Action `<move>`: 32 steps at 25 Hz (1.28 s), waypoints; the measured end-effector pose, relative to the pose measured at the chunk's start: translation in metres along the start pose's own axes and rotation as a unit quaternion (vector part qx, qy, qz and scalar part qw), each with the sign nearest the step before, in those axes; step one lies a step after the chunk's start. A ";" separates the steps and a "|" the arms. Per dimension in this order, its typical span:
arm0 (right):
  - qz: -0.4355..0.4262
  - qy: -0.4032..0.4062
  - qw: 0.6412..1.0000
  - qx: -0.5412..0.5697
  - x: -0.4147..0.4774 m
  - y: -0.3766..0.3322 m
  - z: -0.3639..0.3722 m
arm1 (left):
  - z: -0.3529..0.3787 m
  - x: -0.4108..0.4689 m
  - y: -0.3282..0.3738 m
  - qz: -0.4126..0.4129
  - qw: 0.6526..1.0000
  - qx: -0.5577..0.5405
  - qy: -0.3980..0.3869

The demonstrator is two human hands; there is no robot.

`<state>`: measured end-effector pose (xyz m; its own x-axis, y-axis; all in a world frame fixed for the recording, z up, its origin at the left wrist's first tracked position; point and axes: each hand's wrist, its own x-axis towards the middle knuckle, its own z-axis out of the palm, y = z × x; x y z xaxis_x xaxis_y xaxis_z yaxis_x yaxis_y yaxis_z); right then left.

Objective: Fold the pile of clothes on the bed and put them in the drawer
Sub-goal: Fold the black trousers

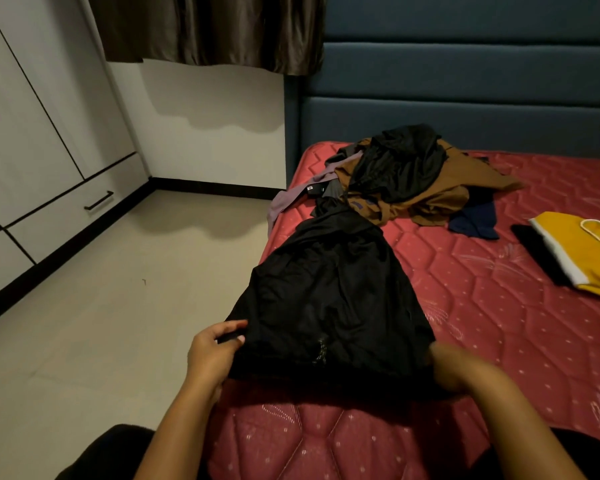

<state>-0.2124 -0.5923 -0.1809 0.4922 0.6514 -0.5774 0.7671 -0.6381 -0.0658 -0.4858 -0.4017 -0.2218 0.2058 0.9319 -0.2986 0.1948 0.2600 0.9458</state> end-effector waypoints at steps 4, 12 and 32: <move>-0.078 -0.081 0.993 0.047 -0.006 -0.013 -0.003 | -0.001 0.006 0.001 0.008 0.996 0.078 0.043; -0.290 0.195 0.887 0.301 0.007 -0.087 0.010 | 0.072 -0.045 0.000 0.217 0.872 0.402 -0.179; -0.273 0.143 0.950 0.052 -0.002 -0.067 0.014 | 0.004 -0.085 0.097 0.268 0.950 -0.068 -0.145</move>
<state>-0.2708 -0.5572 -0.1868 0.1354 0.9722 -0.1911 0.9027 -0.2005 -0.3806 -0.4805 -0.4564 -0.1056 0.5007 0.8355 0.2263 -0.1341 -0.1834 0.9738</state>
